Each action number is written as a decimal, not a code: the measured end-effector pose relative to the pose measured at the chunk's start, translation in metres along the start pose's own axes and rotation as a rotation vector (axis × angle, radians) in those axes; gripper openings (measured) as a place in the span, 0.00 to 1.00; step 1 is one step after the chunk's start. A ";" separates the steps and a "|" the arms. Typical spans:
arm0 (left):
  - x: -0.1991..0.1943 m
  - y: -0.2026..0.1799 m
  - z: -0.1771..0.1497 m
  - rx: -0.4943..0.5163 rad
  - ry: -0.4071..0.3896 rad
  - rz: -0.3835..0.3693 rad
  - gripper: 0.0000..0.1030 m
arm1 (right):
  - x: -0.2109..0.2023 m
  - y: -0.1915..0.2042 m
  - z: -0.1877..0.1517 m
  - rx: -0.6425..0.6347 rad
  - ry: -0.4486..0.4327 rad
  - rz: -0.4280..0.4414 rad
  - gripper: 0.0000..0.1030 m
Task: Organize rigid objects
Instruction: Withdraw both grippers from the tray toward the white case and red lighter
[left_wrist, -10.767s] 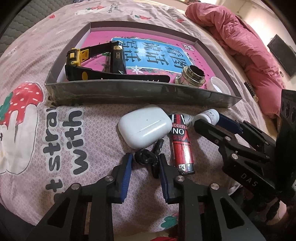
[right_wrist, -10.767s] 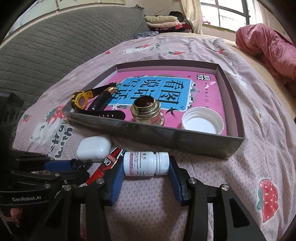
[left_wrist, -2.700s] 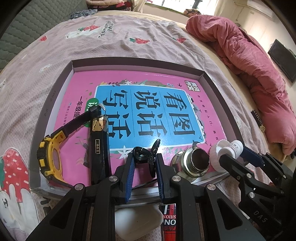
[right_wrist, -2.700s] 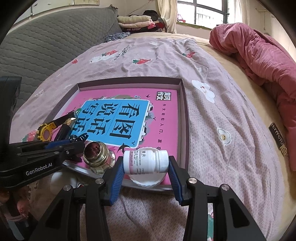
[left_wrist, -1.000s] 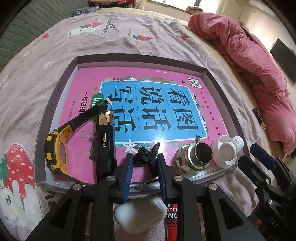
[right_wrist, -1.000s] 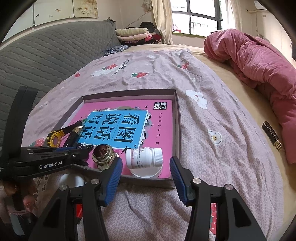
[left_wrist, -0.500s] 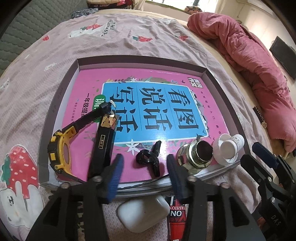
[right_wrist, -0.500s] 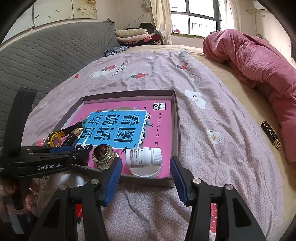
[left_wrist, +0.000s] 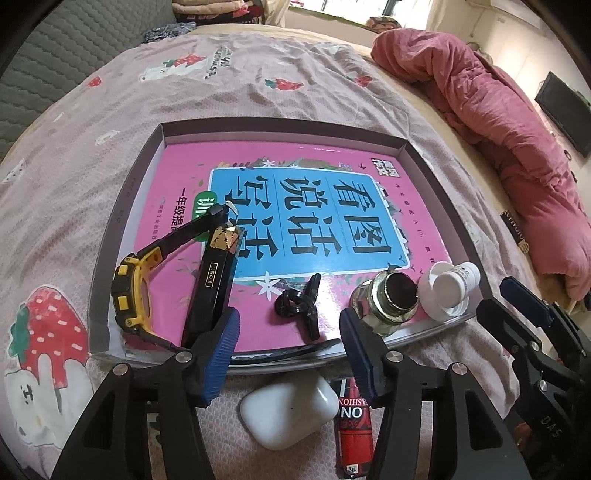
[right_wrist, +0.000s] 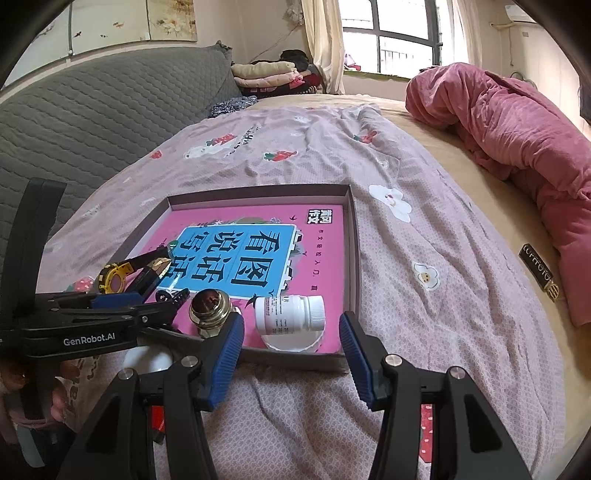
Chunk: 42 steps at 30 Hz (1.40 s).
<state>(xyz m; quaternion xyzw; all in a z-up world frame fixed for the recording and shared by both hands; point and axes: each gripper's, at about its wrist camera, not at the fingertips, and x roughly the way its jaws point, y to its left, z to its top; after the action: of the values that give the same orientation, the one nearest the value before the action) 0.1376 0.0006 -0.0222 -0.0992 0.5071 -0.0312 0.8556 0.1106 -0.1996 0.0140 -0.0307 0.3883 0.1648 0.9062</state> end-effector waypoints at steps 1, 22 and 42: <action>-0.002 -0.001 -0.001 0.003 -0.004 -0.003 0.57 | -0.001 0.001 0.000 -0.003 -0.002 0.002 0.52; -0.050 0.013 -0.010 0.005 -0.100 0.000 0.66 | -0.016 0.027 -0.006 -0.060 -0.016 0.046 0.52; -0.063 0.034 -0.036 0.020 -0.067 0.036 0.66 | -0.007 0.076 -0.035 -0.130 0.083 0.113 0.52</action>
<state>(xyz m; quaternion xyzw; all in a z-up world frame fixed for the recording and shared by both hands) 0.0740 0.0389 0.0087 -0.0824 0.4797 -0.0176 0.8734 0.0572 -0.1364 0.0004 -0.0745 0.4151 0.2391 0.8746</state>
